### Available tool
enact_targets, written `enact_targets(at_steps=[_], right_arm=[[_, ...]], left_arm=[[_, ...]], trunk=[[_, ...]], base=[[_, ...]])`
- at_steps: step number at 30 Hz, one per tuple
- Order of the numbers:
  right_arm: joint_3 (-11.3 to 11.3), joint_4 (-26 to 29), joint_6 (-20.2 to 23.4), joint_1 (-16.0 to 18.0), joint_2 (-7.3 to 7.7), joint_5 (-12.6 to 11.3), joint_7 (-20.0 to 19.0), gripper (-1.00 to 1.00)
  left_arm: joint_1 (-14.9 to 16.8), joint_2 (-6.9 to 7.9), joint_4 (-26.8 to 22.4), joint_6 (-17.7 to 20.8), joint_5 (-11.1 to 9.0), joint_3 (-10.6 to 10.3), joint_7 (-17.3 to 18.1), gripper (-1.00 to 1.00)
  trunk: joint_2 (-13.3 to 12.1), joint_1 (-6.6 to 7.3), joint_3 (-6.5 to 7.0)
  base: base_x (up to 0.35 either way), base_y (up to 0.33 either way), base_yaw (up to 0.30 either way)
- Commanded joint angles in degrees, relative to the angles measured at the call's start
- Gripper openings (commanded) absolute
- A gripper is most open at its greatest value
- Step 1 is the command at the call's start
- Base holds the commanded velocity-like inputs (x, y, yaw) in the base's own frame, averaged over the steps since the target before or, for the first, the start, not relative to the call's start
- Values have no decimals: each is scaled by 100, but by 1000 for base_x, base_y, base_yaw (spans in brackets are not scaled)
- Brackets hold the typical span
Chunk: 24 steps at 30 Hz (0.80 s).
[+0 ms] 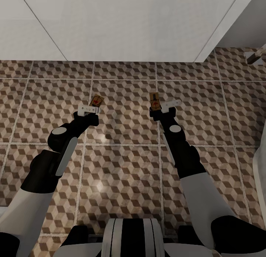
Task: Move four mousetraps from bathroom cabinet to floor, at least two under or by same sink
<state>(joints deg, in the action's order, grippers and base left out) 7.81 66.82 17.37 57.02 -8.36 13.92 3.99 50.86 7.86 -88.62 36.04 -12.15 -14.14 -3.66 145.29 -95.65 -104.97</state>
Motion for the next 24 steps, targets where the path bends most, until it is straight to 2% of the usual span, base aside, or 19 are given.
enact_targets(at_steps=[1, 17, 24], right_arm=[[10, 7, 38, -1, 1, 23, 14, -100], [10, 23, 30, -7, 3, 39, 6, -100], [10, 23, 29, -7, 4, 40, 5, -100]], left_arm=[[3, 5, -6, 24, -52, -10, -37, -100], [3, 5, -6, 26, -51, -10, -36, -100], [3, 5, -6, 26, -53, -10, -38, -100]], trunk=[[1, 1, -3], [1, 1, -3], [-8, 19, 152]], base=[[0, 0, 0], [0, 0, 0], [0, 0, 0]])
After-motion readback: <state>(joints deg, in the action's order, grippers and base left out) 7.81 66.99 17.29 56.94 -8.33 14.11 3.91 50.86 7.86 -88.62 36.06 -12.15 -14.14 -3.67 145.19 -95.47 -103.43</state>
